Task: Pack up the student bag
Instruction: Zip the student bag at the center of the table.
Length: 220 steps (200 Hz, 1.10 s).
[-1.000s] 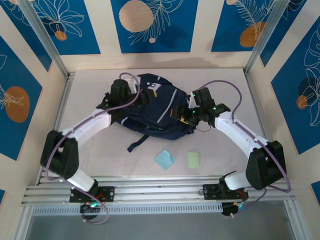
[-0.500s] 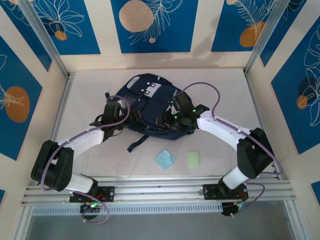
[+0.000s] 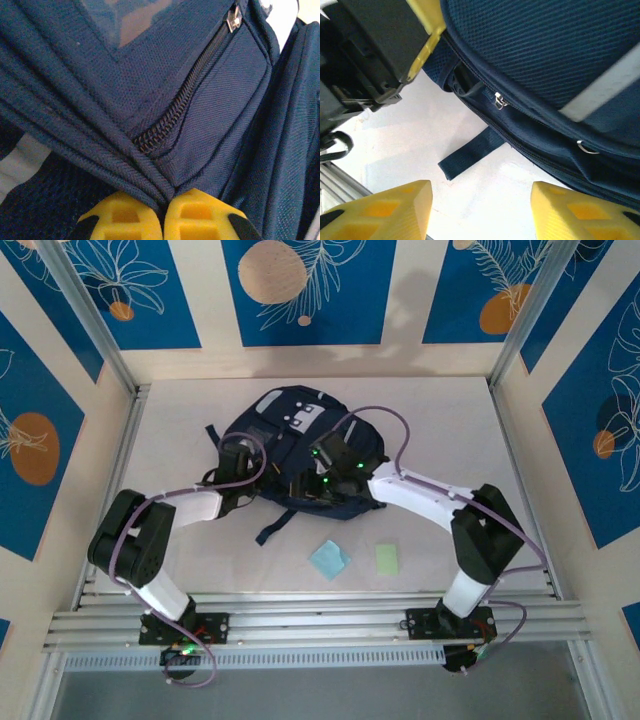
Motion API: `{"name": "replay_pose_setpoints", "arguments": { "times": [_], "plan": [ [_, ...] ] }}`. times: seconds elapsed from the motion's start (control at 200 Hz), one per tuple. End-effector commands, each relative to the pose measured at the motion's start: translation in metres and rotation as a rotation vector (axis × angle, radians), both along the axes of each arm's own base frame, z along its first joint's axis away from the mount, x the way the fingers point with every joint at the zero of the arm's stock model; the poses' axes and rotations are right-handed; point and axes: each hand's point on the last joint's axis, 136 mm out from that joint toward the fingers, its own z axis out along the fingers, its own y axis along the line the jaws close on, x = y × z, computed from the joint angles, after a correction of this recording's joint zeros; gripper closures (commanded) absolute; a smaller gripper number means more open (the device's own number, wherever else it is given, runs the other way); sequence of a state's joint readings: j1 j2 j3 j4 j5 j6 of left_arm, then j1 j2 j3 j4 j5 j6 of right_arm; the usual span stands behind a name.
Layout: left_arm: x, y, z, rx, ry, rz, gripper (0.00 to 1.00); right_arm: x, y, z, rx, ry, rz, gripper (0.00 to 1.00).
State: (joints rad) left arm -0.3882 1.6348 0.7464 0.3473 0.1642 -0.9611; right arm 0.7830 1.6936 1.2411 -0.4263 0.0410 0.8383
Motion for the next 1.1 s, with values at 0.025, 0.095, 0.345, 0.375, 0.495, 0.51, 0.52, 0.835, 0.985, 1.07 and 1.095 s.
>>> {"name": "replay_pose_setpoints", "arguments": {
  "times": [0.025,0.095,0.345,0.375,0.495,0.51,0.52,0.835,0.985,1.07,1.095],
  "plan": [
    [0.009,-0.01,0.053,-0.094,-0.126,0.005,1.0,0.009,0.012,-0.008,-0.036,-0.01,-0.038,0.48],
    [0.001,-0.013,0.067,-0.127,-0.149,0.011,1.0,0.012,0.014,-0.013,-0.05,-0.007,-0.055,0.48],
    [-0.02,-0.02,0.1,-0.224,-0.204,0.049,1.0,0.024,-0.002,-0.025,-0.141,-0.047,-0.164,0.46],
    [-0.022,-0.023,0.102,-0.23,-0.205,0.046,1.0,0.027,-0.003,-0.024,-0.14,-0.057,-0.174,0.46],
    [-0.028,-0.037,0.101,-0.264,-0.189,0.018,1.0,0.037,-0.004,-0.013,-0.128,-0.11,-0.206,0.46],
    [-0.029,-0.038,0.1,-0.271,-0.185,0.016,1.0,0.038,-0.004,-0.011,-0.127,-0.118,-0.208,0.46],
    [-0.03,-0.04,0.1,-0.275,-0.183,0.014,1.0,0.038,-0.004,-0.011,-0.128,-0.121,-0.21,0.46],
    [-0.039,-0.061,0.088,-0.31,-0.15,-0.017,1.0,0.044,-0.013,0.005,-0.155,-0.196,-0.256,0.48],
    [-0.04,-0.064,0.081,-0.317,-0.135,-0.017,1.0,0.044,-0.016,0.011,-0.14,-0.22,-0.273,0.5],
    [-0.04,-0.067,0.078,-0.322,-0.128,-0.023,1.0,0.048,-0.013,0.009,-0.135,-0.217,-0.292,0.5],
    [-0.04,-0.067,0.077,-0.324,-0.124,-0.025,1.0,0.05,-0.013,0.008,-0.141,-0.217,-0.3,0.5]
  ]
}}
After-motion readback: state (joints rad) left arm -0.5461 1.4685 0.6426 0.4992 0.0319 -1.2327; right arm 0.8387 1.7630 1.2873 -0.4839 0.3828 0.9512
